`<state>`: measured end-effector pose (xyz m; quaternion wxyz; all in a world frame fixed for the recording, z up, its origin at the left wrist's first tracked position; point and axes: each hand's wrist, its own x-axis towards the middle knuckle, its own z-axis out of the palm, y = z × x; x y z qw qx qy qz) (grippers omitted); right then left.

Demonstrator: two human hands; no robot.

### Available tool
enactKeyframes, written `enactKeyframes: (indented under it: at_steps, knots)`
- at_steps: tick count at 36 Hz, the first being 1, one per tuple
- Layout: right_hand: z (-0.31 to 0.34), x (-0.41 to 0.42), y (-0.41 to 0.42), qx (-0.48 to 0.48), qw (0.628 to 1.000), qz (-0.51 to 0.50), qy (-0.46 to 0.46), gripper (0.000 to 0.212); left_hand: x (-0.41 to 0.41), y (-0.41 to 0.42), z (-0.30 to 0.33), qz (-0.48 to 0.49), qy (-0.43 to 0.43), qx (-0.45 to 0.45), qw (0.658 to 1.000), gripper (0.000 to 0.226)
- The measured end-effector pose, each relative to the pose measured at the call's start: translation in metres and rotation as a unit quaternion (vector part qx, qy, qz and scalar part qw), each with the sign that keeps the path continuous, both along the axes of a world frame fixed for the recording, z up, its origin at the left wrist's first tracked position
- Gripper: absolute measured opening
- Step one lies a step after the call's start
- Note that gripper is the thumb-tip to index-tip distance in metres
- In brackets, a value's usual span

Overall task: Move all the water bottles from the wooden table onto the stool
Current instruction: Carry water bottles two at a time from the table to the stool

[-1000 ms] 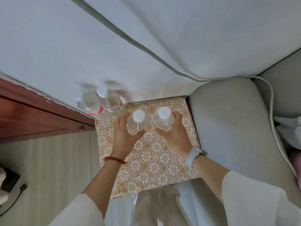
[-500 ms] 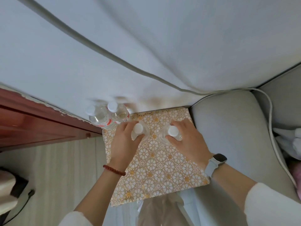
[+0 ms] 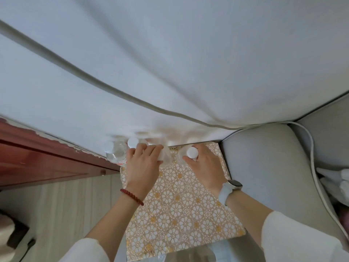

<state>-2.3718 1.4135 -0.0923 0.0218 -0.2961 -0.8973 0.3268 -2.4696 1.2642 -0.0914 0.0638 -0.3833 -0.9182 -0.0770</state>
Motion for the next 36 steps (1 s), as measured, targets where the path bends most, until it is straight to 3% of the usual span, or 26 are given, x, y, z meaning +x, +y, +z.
enactKeyframes:
  at_steps: [16, 26, 32, 36]
  knots:
    - [-0.005, -0.048, -0.008, -0.061, 0.995, -0.062, 0.053, 0.035, -0.023, 0.018, -0.005, 0.036, 0.021, 0.021, 0.999, 0.047]
    - [-0.008, -0.044, -0.016, -0.136, 0.986, -0.051, 0.079, 0.047, -0.021, 0.016, -0.007, 0.044, 0.005, 0.003, 0.999, 0.054]
    - [0.0, -0.02, -0.018, -0.172, 0.983, -0.008, 0.059, 0.059, 0.003, 0.011, 0.002, 0.078, -0.069, 0.031, 0.994, 0.061]
    - [0.02, 0.0, -0.028, -0.194, 0.98, 0.001, 0.035, 0.051, 0.039, -0.012, 0.016, 0.205, -0.198, 0.097, 0.954, 0.063]
